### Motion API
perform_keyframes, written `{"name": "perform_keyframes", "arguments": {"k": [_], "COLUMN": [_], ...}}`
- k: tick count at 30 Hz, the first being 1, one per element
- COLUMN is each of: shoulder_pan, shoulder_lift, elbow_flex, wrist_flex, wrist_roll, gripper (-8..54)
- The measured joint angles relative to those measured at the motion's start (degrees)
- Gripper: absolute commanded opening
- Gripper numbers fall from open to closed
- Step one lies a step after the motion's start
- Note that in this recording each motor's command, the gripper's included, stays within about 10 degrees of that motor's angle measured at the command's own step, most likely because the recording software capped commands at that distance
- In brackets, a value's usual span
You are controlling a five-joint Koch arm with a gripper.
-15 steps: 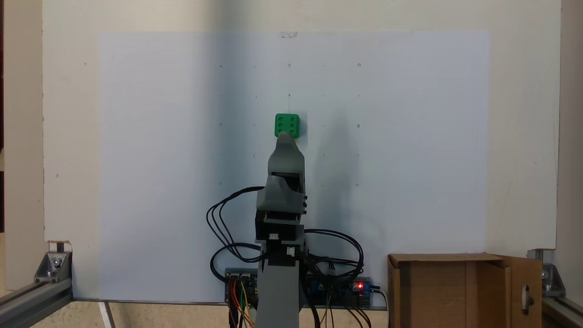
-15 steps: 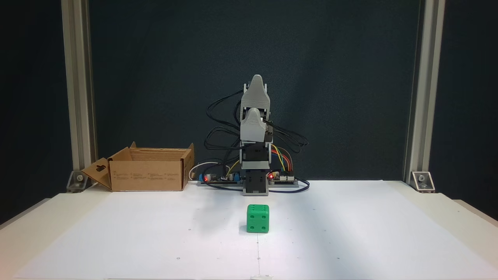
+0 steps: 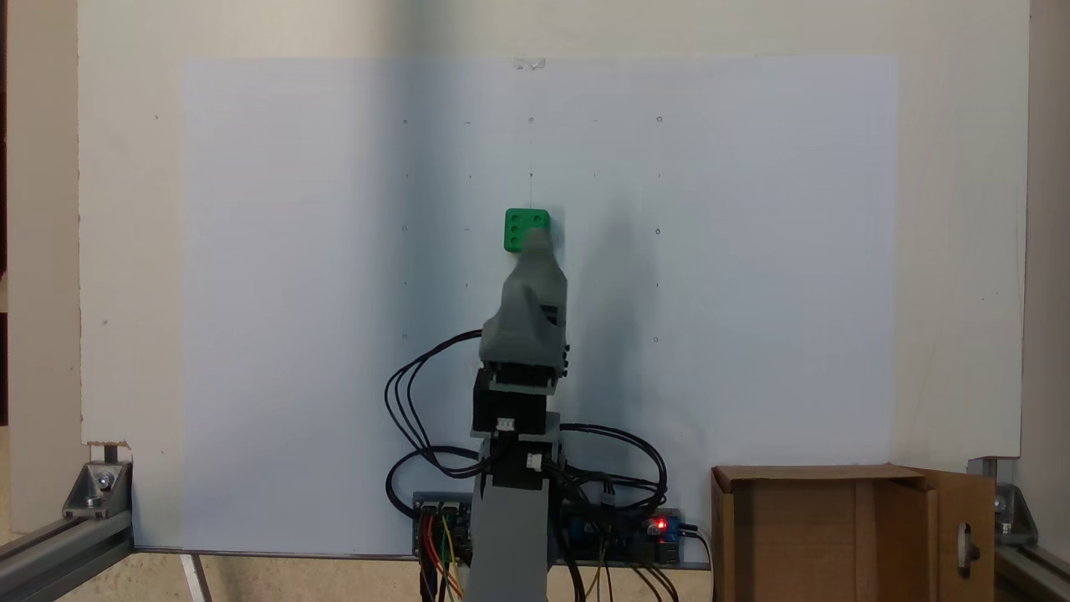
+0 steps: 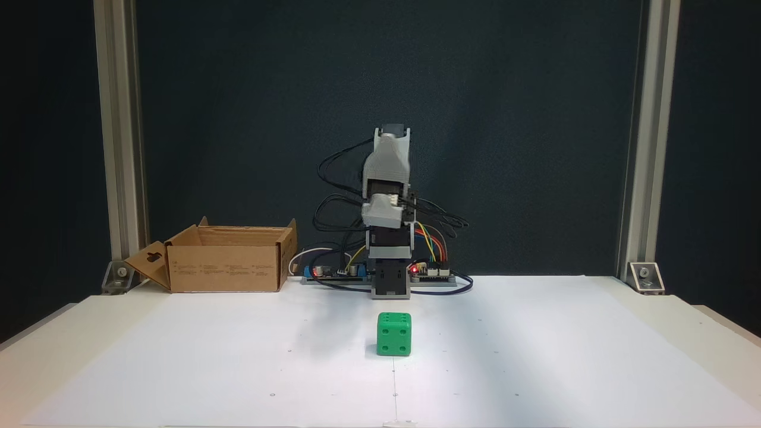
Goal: Grasp a green dice and put it in the bin.
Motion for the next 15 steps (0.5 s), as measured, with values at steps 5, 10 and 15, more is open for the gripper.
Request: {"name": "perform_keyframes", "arguments": {"k": [5, 10, 15], "shoulder_pan": [-2.55, -1.93, -1.93], "shoulder_lift": [0.00, 0.00, 0.00], "elbow_flex": [0.00, 0.00, -3.43], "wrist_flex": [0.00, 5.62, 14.15], "wrist_roll": [0.00, 0.00, 0.00], "gripper": [44.9, 43.1, 43.0]}}
